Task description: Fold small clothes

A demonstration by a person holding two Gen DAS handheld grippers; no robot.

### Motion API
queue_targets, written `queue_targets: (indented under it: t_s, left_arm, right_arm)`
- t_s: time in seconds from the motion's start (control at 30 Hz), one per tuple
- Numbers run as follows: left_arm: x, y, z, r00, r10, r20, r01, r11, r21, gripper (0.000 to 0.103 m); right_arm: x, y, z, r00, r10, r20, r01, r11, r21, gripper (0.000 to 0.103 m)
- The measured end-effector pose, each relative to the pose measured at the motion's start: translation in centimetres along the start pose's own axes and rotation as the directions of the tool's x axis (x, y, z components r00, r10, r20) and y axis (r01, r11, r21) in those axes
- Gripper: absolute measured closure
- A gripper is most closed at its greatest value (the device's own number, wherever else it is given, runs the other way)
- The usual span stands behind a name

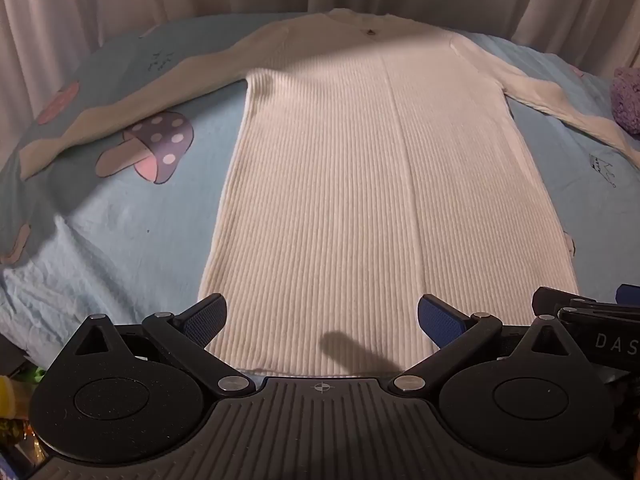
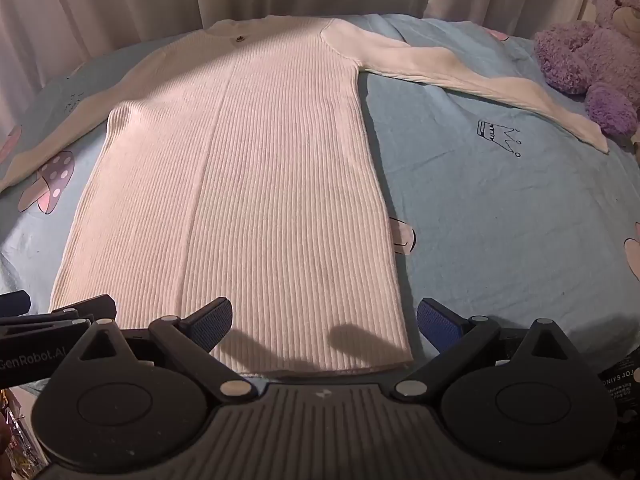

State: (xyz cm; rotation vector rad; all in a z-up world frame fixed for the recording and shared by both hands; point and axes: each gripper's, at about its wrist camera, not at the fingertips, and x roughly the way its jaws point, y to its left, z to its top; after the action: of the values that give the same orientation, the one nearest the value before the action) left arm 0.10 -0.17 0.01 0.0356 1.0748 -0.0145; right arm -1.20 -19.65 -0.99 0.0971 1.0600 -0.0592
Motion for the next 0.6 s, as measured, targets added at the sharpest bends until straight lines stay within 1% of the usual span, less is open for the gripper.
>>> queue_targets:
  t_s: [0.6]
  left_arm:
    - [-0.14,-0.11,0.05,1.000,0.005,-0.002,-0.005,1.000,0.001,0.000]
  right_arm:
    - [-0.02,-0.07,0.00,1.000,0.002,-0.002,-0.002,1.000,0.000,0.004]
